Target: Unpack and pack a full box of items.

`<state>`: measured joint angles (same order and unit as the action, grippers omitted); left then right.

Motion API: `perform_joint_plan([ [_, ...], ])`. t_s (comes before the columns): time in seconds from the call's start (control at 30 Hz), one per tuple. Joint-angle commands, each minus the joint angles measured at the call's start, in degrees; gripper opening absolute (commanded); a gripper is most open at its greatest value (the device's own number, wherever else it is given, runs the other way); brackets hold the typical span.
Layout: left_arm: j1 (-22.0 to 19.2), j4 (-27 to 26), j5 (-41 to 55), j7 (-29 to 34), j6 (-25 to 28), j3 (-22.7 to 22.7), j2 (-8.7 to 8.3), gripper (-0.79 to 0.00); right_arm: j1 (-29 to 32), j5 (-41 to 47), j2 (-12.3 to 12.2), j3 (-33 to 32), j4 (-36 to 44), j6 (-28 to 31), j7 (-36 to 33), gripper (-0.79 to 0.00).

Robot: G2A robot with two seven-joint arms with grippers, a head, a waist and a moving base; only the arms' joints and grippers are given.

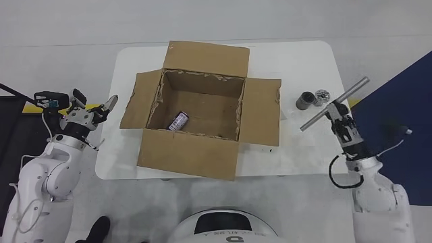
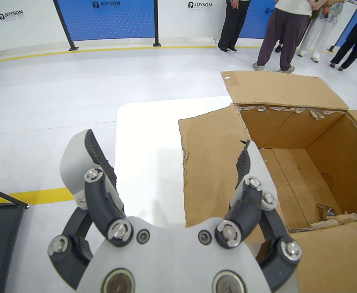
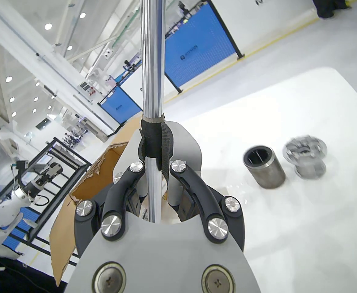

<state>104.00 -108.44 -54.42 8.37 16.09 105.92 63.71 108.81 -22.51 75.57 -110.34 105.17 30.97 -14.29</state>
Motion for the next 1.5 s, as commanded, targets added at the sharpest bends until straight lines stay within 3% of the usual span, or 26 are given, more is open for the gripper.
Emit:
perform_joint_plan([
  [0.0,0.0,0.0,0.0,0.0,0.0,0.0,0.0,0.0,-1.38,3.68,-0.33,-0.71,-2.39,-2.93,-4.42,-0.785],
  [0.13,0.0,0.0,0.0,0.0,0.0,0.0,0.0,0.0,-3.55,3.95,-0.69,-2.13,-6.13,-12.04,-6.37,-0.785],
  [0.43,0.0,0.0,0.0,0.0,0.0,0.0,0.0,0.0,-6.35,2.84,-0.93,-1.1,-11.25,-23.46,-7.86,-0.785],
  [0.8,0.0,0.0,0.0,0.0,0.0,0.0,0.0,0.0,-8.82,2.94,-1.72,-0.98,-11.61,-28.92,-14.49,-0.785],
  [1.13,0.0,0.0,0.0,0.0,0.0,0.0,0.0,0.0,-14.78,-0.24,-3.02,0.85,-14.28,-37.81,-26.46,-0.785],
  [1.47,0.0,0.0,0.0,0.0,0.0,0.0,0.0,0.0,-17.74,0.33,-3.79,1.4,-17.31,-38.91,-28.93,-0.785],
])
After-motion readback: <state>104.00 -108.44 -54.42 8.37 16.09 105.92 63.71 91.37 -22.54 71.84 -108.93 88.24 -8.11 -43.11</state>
